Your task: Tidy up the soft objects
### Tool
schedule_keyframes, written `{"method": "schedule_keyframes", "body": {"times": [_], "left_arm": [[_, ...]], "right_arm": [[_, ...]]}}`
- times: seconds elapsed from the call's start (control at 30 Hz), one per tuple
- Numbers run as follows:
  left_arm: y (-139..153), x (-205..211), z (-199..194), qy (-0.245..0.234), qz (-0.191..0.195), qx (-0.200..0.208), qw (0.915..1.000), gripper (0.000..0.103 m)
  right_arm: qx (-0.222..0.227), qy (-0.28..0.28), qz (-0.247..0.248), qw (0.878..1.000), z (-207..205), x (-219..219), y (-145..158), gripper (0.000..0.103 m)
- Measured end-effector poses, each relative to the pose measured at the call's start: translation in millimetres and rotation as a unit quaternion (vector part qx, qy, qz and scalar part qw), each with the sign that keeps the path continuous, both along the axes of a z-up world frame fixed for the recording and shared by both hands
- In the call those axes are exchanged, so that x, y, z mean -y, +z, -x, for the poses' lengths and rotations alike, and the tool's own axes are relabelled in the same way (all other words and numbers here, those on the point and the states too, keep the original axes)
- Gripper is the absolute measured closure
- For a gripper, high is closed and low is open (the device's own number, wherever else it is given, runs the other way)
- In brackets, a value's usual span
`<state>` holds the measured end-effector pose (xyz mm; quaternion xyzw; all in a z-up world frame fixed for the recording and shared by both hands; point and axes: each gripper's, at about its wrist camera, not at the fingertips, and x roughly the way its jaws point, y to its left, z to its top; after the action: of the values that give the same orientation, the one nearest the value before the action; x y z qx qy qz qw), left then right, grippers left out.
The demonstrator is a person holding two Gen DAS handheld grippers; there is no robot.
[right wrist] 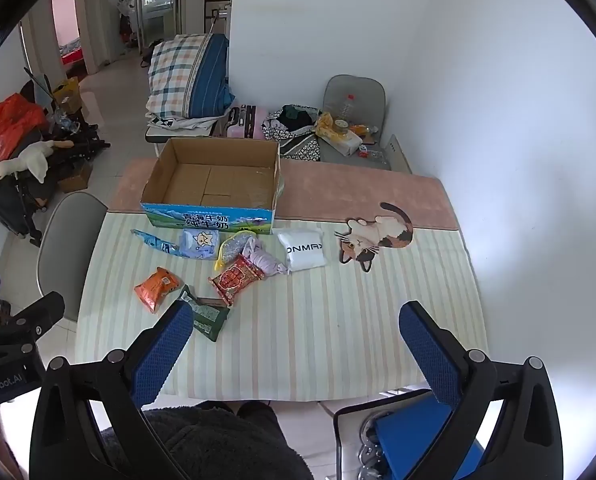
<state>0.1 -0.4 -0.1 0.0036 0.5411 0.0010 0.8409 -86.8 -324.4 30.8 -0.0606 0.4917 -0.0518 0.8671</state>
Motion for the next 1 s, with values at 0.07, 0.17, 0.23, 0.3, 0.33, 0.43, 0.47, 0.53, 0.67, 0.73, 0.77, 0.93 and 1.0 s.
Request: {"method": "schedule_keyframes", "body": {"times": [0.07,0.17,0.23,0.3,0.33,0.43,0.47,0.53,0.67,0.73,0.77,0.93,1.0], "left_arm": [[0.1,1.4,0.8,-0.002,0.002,-0.002,1.0,0.0],[0.7,7.0,3.7,-0.008,-0.001,0.0,1.0,0.0],[0.8,11.7,5.3,-0.012,-0.001,-0.001,0.9999,0.0],[0.4,16.9,6.2,-0.015,-0.003,-0.003,0.9999,0.0],[0.3,19.5,6.6,-0.016,-0.004,-0.004,0.9999,0.0],[5.7,11.4,0.9,-0.006,0.002,0.0,1.0,0.0],[6.5,10.6,1.4,-0.006,0.003,0.001,1.0,0.0],[8.5,8.8,0.9,-0.004,0.006,0.002,1.0,0.0],[13.3,7.5,0.8,-0.003,0.01,0.008,0.9999,0.0],[14.4,7.4,0.8,-0.002,0.011,0.01,0.9999,0.0],[14.6,7.2,0.6,-0.002,0.011,0.011,0.9999,0.0],[14.1,6.3,-0.6,-0.001,0.015,0.012,0.9998,0.0],[15.5,6.5,-2.6,-0.002,0.015,0.013,0.9998,0.0]], "right_arm": [[-0.004,-0.004,-0.006,1.0,-0.4,3.4,-0.6,0.0],[-0.001,-0.009,0.002,1.0,2.1,4.8,1.4,0.0],[-0.001,-0.01,0.0,1.0,2.9,6.1,2.3,0.0],[0.002,-0.008,0.001,1.0,4.9,6.3,3.4,0.0],[0.002,-0.006,0.001,1.0,4.3,3.3,4.0,0.0],[0.006,-0.004,0.003,1.0,2.4,-7.4,6.0,0.0],[0.009,0.002,0.003,1.0,9.6,1.0,5.0,0.0],[0.011,0.001,-0.001,1.0,9.7,5.8,7.0,0.0],[0.014,0.003,-0.002,1.0,8.7,6.4,10.8,0.0],[0.014,0.004,-0.006,1.0,7.5,8.7,12.8,0.0],[0.015,0.005,-0.005,1.0,7.8,8.1,13.5,0.0],[0.019,0.003,-0.01,1.0,7.5,10.5,16.4,0.0],[0.019,0.002,-0.01,1.0,5.9,11.0,16.7,0.0]]}}
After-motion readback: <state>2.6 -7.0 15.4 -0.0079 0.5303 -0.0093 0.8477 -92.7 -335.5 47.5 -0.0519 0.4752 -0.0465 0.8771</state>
